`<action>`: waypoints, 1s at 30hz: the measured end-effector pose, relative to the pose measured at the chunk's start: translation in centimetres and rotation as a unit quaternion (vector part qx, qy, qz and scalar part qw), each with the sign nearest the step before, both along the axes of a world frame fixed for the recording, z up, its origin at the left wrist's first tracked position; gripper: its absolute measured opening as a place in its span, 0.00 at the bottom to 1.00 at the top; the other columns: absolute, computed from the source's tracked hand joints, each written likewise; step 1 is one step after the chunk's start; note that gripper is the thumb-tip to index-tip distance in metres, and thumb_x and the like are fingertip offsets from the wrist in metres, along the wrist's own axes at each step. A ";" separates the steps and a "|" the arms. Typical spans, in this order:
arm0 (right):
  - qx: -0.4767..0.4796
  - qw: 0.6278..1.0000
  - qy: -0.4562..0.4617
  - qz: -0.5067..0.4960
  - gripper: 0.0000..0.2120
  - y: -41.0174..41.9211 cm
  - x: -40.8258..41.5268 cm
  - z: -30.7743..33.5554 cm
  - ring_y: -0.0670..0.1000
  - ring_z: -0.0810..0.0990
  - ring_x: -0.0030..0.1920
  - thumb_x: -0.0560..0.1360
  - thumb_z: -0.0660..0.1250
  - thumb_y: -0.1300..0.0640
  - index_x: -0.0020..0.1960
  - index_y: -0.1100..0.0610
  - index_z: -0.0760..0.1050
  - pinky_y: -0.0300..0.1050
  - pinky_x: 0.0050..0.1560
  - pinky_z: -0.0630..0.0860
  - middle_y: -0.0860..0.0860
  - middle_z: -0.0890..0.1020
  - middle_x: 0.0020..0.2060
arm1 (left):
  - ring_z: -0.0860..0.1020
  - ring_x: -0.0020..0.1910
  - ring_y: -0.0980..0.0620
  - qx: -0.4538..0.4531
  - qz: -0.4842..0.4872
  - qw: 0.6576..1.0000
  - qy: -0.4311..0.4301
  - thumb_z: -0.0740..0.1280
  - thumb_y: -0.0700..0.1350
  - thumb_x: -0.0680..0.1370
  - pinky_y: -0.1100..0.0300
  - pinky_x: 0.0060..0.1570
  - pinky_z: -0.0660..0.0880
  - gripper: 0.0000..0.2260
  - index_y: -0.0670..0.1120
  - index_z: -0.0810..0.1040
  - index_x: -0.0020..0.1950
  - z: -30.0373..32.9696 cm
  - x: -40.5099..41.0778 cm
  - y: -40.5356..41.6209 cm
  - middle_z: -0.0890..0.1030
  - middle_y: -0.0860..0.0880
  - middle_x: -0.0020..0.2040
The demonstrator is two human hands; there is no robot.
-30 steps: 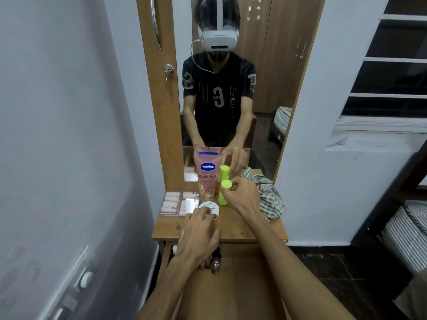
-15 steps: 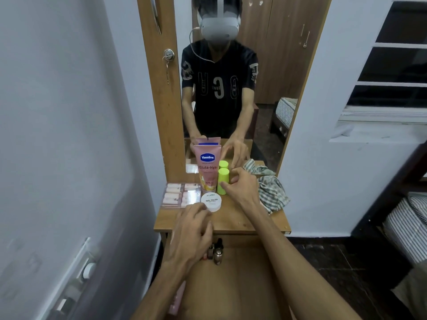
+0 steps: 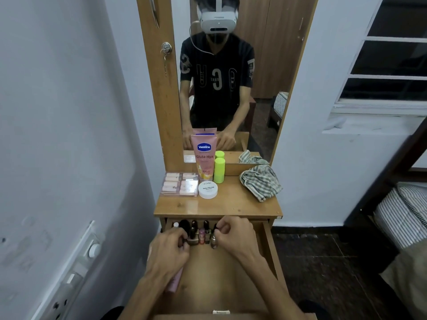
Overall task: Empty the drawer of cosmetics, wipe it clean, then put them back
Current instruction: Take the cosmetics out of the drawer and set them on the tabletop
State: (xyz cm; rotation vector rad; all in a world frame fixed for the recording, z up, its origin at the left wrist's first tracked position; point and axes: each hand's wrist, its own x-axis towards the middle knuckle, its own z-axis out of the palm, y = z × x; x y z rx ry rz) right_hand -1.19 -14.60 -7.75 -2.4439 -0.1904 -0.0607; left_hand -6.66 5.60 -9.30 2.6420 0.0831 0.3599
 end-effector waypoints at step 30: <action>0.059 0.995 -0.042 -0.072 0.10 -3.6 -0.8 1.2 0.35 0.81 0.37 0.63 0.71 0.40 0.36 0.45 0.78 0.36 0.36 0.79 0.34 0.82 0.32 | 0.74 0.37 0.57 0.063 -0.035 0.996 0.047 0.64 0.53 0.75 0.60 0.37 0.65 0.03 0.55 0.74 0.44 0.3 2.6 -3.5 0.78 0.56 0.35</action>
